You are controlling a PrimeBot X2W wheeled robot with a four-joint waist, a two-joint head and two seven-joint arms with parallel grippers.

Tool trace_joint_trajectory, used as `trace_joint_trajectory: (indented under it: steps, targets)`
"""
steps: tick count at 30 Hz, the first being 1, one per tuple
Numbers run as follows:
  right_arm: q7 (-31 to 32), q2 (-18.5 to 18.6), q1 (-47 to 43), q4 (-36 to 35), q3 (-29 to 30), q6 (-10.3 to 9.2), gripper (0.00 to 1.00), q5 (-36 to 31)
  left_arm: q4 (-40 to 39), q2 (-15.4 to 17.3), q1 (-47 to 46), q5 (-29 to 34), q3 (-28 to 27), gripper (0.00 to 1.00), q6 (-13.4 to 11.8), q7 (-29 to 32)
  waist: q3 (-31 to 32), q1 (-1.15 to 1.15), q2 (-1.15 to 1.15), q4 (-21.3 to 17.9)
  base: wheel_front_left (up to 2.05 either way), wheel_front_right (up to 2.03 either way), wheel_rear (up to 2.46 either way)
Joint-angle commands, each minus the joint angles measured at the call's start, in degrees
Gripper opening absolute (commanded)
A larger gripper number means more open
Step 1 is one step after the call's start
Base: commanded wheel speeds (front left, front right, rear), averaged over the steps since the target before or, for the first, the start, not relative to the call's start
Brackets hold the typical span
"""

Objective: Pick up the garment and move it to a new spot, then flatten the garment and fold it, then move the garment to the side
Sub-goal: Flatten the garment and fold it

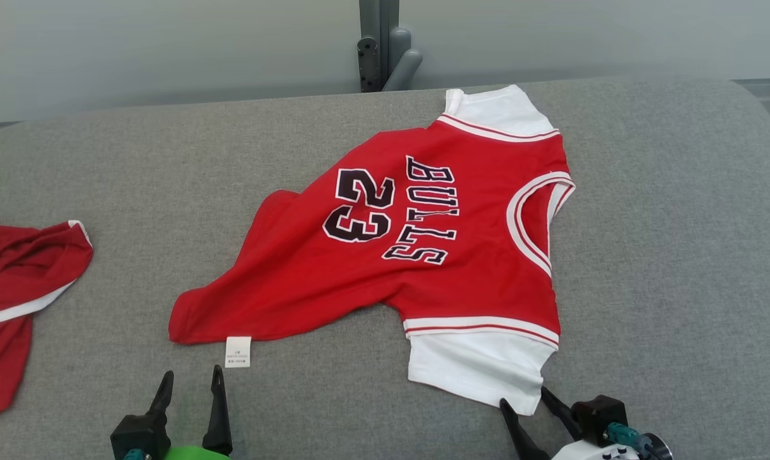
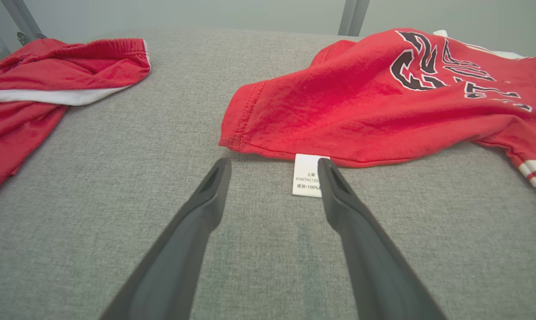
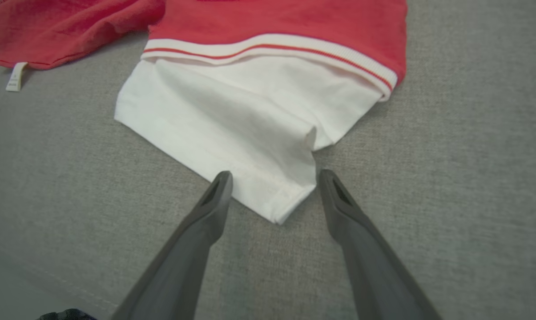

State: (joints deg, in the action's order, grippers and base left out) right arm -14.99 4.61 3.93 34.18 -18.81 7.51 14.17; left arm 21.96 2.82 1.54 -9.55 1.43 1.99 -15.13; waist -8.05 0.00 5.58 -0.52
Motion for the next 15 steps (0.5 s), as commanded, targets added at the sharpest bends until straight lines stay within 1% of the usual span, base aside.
trace_joint_trajectory:
  steps: [1,5,6,8,12,15]
  targets:
    - [-0.1,0.3,0.4,0.1,0.4,-0.04,1.0,0.6,-0.2,0.1,-0.8,0.4,-0.2,1.0,0.0,0.0,-0.1,0.0,0.0,0.0,0.0,0.0,0.0]
    - [-0.1,0.1,0.5,1.0,-0.1,-0.04,1.0,1.1,-0.2,0.1,-1.1,0.3,-0.1,1.0,-0.1,0.0,-0.5,0.0,0.0,0.0,0.0,0.0,0.0]
    - [0.0,0.0,0.7,1.2,-0.3,-0.04,0.45,1.2,-0.2,0.1,-1.2,0.2,-0.1,1.0,-0.1,0.0,-0.6,0.0,0.0,0.0,0.0,0.0,0.0]
    - [0.0,0.2,1.0,2.0,-1.0,-0.03,0.0,1.3,-0.3,0.1,-1.3,0.0,-0.1,1.0,-0.1,0.0,-0.7,0.0,0.0,-0.1,0.0,0.0,0.0]
    - [0.0,0.5,1.8,3.0,-1.6,-0.04,0.0,2.3,-0.5,0.1,-1.3,-0.4,-0.2,1.0,-0.3,0.0,-1.2,0.0,0.0,-0.5,0.0,0.0,0.0]
    - [0.0,2.4,1.6,2.6,-1.1,-0.1,0.0,3.0,-0.7,0.1,-1.9,-0.8,-0.5,1.0,-0.4,0.0,-1.9,0.0,0.0,-0.9,0.0,0.0,0.0]
